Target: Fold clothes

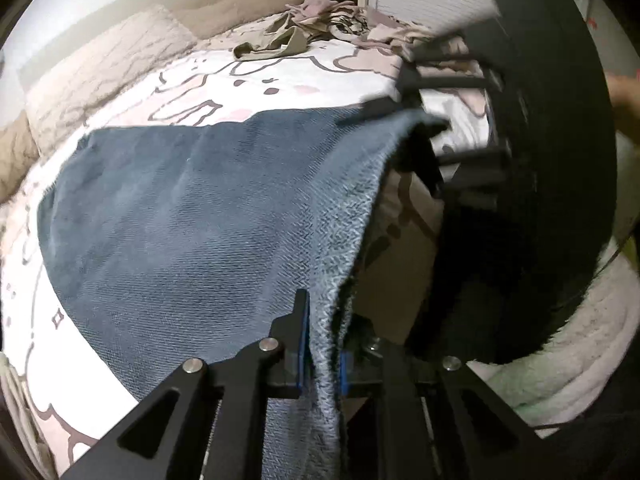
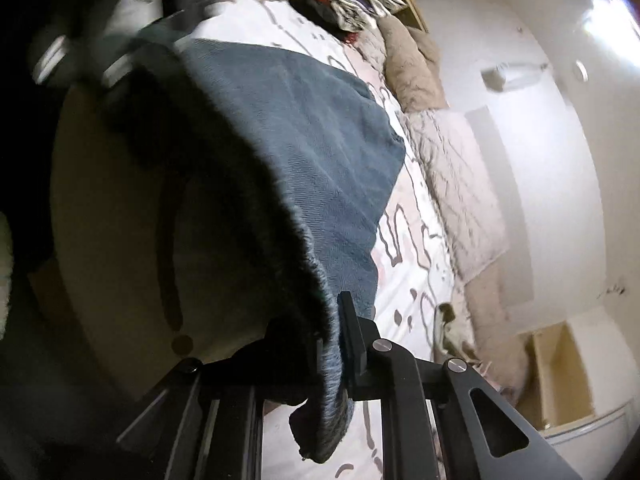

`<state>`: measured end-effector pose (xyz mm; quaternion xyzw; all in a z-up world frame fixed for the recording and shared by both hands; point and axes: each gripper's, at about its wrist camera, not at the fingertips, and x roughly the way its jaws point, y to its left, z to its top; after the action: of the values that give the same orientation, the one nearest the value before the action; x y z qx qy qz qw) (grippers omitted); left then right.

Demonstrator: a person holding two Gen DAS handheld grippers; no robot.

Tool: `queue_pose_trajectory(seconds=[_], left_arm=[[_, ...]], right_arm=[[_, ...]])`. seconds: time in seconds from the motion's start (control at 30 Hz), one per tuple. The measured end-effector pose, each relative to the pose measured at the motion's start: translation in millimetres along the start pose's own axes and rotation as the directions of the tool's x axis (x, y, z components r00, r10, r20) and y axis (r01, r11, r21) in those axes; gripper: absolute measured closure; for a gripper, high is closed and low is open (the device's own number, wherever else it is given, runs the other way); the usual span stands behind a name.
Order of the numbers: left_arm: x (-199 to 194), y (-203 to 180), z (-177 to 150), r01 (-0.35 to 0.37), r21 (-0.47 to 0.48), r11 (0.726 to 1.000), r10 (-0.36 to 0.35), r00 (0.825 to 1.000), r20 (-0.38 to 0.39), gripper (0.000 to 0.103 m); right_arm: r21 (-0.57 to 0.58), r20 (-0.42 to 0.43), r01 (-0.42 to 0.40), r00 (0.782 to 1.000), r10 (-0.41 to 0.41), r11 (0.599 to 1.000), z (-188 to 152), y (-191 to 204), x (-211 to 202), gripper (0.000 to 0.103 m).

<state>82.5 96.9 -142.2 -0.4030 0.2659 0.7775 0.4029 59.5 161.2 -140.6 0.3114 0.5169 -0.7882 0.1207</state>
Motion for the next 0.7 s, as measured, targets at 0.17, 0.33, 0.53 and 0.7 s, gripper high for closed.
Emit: queue_pose_trajectory(seconds=[0.17,0.33,0.53,0.7], left_arm=[[-1,-27,-16,-0.259,0.209,0.943,0.264,0.965,0.004,0.076],[-9,-40,-36,-0.393,0.412,0.822,0.416,0.909,0.036,0.093],[-46,-29,-40,-0.507,0.361,0.782,0.492,0.859,0.142,0.095],[-93,-14,-29,-0.538,0.227,0.812,0.495,0.841,0.219,0.095]], right_arm=[[0.114,0.028,-0.050,0.999,0.047,0.992,1,-28,0,0.088],[0.059,0.077,0.030,0.996,-0.035,0.998,1,-21,-10,0.088],[-0.153,0.226,0.256,0.949,-0.219,0.954,3,8,-31,0.093],[-0.090,0.227,0.255,0.946,-0.229,0.963,16,-18,-52,0.094]])
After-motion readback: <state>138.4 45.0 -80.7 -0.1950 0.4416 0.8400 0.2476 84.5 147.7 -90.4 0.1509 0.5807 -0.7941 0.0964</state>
